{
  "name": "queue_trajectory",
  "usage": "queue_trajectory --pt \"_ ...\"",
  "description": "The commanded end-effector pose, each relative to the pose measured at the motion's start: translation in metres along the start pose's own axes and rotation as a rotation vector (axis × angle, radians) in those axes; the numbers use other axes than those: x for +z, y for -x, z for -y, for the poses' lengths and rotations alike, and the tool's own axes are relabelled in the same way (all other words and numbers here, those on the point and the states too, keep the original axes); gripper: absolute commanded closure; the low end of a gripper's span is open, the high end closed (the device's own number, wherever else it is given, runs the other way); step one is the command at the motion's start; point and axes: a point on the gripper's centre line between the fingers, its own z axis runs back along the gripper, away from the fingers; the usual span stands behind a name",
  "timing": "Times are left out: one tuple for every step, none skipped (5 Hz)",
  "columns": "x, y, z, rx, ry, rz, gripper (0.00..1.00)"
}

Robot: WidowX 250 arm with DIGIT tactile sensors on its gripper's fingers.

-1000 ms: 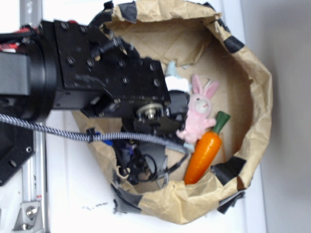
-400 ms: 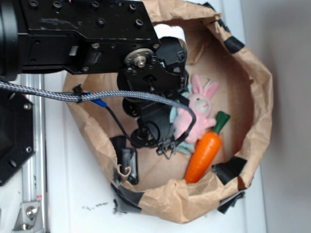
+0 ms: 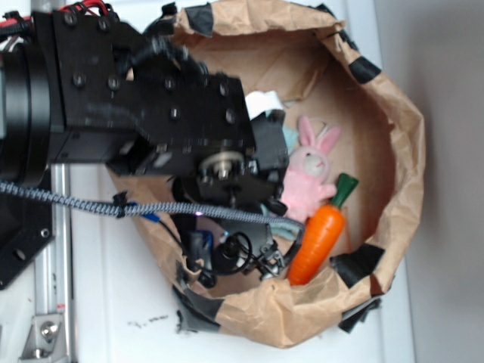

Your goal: Grab the black box.

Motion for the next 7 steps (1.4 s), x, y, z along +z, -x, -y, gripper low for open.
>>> queue_trajectory --pt "-0.006 0.016 0.004 0.161 -0.04 -0.04 0.0" --pt "-0.005 0.02 -0.002 0.194 -0.028 -0.069 0.0" --pt "-0.01 0.023 -0.003 0.216 -0.007 -0.083 0.0" --pt "-0.024 0.026 -0.003 0.277 0.004 -0.041 0.0" --pt "-0.04 0.023 0.002 0.252 -0.007 0.0 0.0" --pt "-0.054 0.015 0.007 0.224 -0.012 0.002 1.0" --pt "-0.05 0.012 0.009 0.214 0.003 -0.002 1.0"
